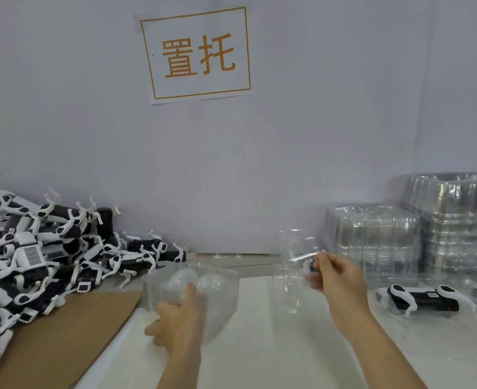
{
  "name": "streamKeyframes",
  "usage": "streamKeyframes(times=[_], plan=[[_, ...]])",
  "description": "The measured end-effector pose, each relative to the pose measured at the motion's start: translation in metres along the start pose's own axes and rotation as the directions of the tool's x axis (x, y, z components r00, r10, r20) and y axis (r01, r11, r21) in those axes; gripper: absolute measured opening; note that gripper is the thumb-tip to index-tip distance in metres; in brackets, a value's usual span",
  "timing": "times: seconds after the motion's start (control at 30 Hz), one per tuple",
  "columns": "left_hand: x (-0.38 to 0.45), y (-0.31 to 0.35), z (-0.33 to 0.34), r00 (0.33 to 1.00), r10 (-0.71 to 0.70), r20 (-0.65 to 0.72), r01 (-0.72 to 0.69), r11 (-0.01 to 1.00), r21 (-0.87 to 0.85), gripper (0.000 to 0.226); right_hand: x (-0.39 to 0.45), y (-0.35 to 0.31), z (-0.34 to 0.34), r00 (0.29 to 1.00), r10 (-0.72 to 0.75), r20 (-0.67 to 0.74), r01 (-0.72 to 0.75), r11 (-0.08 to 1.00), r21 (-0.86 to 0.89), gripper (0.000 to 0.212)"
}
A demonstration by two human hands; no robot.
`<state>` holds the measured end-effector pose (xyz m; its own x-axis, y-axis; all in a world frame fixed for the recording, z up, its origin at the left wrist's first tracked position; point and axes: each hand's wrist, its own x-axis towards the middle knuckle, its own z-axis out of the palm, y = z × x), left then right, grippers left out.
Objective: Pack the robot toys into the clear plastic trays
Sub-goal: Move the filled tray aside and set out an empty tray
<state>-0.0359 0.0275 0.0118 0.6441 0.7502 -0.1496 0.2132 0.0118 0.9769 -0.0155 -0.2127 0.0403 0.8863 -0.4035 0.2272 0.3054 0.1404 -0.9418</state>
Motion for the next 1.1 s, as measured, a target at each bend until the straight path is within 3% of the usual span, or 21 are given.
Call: streamKeyframes(times=[0.1,0.27,0.33,0.43,0.5,0.57,0.67,0.73,0.8,0.87,0.93,0.97,1.0,1.03,1.1], plan=[[0.004,-0.001,-0.003,0.989,0.109,-0.103,-0.105,0.993,0.049,0.047,-0.002,0.0,0.001,1.0,0.006,0.009,-0.006,1.0,0.014,0.025],[0.028,-0.003,-0.019,0.972,-0.049,-0.229,-0.006,0.972,-0.235,0.031,-0.004,-0.002,0.002,0.999,0.029,0.026,-0.03,0.999,0.023,0.022],[0.033,-0.003,-0.019,0.975,-0.059,-0.214,-0.005,0.958,-0.286,0.019,-0.004,-0.001,0.002,0.999,0.034,0.034,-0.035,0.999,0.02,0.02],[0.03,-0.001,-0.009,0.996,-0.026,0.088,0.056,0.933,-0.355,0.015,-0.003,0.0,0.003,0.998,0.03,0.047,-0.031,0.999,0.017,0.019],[0.024,-0.003,0.003,0.953,0.016,0.301,0.092,0.936,-0.341,0.016,-0.003,0.001,0.002,0.998,0.035,0.048,-0.035,0.999,0.009,0.019],[0.02,-0.01,0.014,0.941,0.063,0.333,0.015,0.974,-0.226,0.017,-0.004,0.002,0.002,0.998,0.034,0.052,-0.035,0.999,0.008,0.019],[0.023,-0.011,0.019,0.954,0.183,0.239,-0.159,0.98,-0.117,0.017,-0.007,0.002,0.003,0.997,0.035,0.067,-0.036,0.999,0.003,0.018],[0.038,-0.003,0.014,0.926,0.331,0.181,-0.338,0.941,0.008,0.013,-0.009,0.004,0.005,0.995,0.035,0.09,-0.033,0.999,-0.023,0.018],[0.067,0.006,0.003,0.848,0.503,0.168,-0.53,0.816,0.232,0.015,-0.012,0.005,0.008,0.993,0.033,0.111,-0.029,0.999,-0.037,0.017],[0.103,0.021,-0.015,0.745,0.647,0.162,-0.615,0.572,0.542,0.035,-0.016,0.009,0.011,0.991,0.029,0.128,-0.025,0.999,-0.032,0.017],[0.143,0.043,-0.045,0.645,0.727,0.235,-0.519,0.191,0.833,0.053,-0.019,0.013,0.012,0.99,0.028,0.141,-0.023,0.999,-0.034,0.016],[0.164,0.056,-0.064,0.615,0.736,0.282,-0.442,0.026,0.897,0.062,-0.018,0.015,0.013,0.989,0.028,0.144,-0.024,0.999,-0.034,0.016],[0.183,0.071,-0.085,0.622,0.727,0.292,-0.352,-0.074,0.933,0.07,-0.017,0.017,0.014,0.988,0.026,0.151,-0.022,0.999,-0.032,0.016],[0.203,0.085,-0.106,0.639,0.722,0.265,-0.286,-0.097,0.953,0.079,-0.017,0.017,0.016,0.986,0.027,0.162,-0.023,0.999,-0.027,0.016],[0.239,0.107,-0.144,0.758,0.646,0.086,-0.15,0.044,0.988,0.101,-0.013,0.021,0.018,0.983,0.027,0.18,-0.025,1.0,-0.011,0.016]])
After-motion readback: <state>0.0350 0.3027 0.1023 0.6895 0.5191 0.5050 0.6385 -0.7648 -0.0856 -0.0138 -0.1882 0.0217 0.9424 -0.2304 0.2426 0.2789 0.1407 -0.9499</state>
